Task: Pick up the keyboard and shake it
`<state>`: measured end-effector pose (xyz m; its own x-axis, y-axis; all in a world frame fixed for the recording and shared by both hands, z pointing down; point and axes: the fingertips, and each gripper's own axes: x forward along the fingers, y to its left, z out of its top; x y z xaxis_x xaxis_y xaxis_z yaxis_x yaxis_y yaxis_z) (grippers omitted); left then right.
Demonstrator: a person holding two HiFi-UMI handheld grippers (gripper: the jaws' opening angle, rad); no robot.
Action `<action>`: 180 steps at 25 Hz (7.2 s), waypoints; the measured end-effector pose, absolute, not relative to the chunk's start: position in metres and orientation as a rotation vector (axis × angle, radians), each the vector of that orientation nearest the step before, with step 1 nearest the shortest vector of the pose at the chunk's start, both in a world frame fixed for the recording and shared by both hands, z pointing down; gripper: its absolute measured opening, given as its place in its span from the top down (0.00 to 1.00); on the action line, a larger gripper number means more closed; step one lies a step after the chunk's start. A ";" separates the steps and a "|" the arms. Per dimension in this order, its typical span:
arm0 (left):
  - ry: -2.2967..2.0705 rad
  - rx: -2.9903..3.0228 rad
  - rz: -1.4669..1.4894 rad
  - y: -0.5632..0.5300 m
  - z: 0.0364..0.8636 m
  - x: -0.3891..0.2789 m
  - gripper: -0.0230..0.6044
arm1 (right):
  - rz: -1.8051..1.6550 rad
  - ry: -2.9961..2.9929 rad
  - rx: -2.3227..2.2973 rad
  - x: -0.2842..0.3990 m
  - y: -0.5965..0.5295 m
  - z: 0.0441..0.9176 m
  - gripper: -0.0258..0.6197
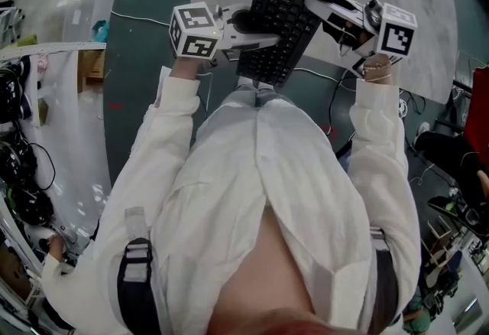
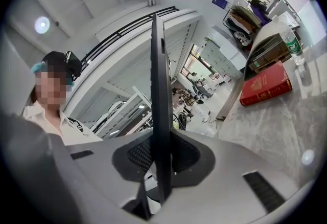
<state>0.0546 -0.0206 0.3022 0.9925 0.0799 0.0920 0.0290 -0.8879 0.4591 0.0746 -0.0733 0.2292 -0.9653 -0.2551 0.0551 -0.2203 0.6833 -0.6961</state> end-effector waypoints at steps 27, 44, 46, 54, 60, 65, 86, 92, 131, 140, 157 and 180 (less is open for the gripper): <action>0.109 2.779 0.149 -0.031 0.278 0.059 0.82 | -0.744 3.022 -0.460 0.061 -0.076 0.189 0.83; 0.104 3.066 0.185 -0.045 0.237 0.054 0.82 | -0.295 3.085 -0.440 0.055 -0.059 0.139 0.83; 0.098 3.098 0.182 -0.045 0.232 0.054 0.82 | -0.235 3.090 -0.436 0.055 -0.056 0.134 0.83; 0.076 3.210 0.172 -0.053 0.215 0.050 0.82 | -0.008 3.113 -0.422 0.048 -0.050 0.115 0.83; 0.059 3.281 0.181 -0.058 0.211 0.051 0.82 | 0.116 3.136 -0.380 0.047 -0.046 0.111 0.83; 0.053 3.322 0.187 -0.060 0.206 0.049 0.82 | 0.212 3.157 -0.362 0.043 -0.041 0.107 0.83; 0.060 3.408 0.269 -0.064 0.218 0.041 0.82 | 0.386 3.191 -0.362 0.034 -0.032 0.120 0.83; 0.052 3.412 0.260 -0.064 0.221 0.040 0.82 | 0.382 3.193 -0.362 0.034 -0.031 0.121 0.83; 0.087 3.097 0.248 -0.067 0.240 0.052 0.83 | -0.097 3.145 -0.530 0.052 -0.078 0.141 0.83; 0.081 2.954 0.281 -0.064 0.263 0.057 0.83 | -0.324 3.087 -0.582 0.061 -0.091 0.168 0.83; 0.117 2.702 0.338 -0.059 0.331 0.067 0.82 | -0.705 2.962 -0.702 0.080 -0.109 0.244 0.83; 0.012 2.429 0.387 -0.070 0.424 0.070 0.74 | -1.107 2.765 -0.778 0.091 -0.133 0.352 0.83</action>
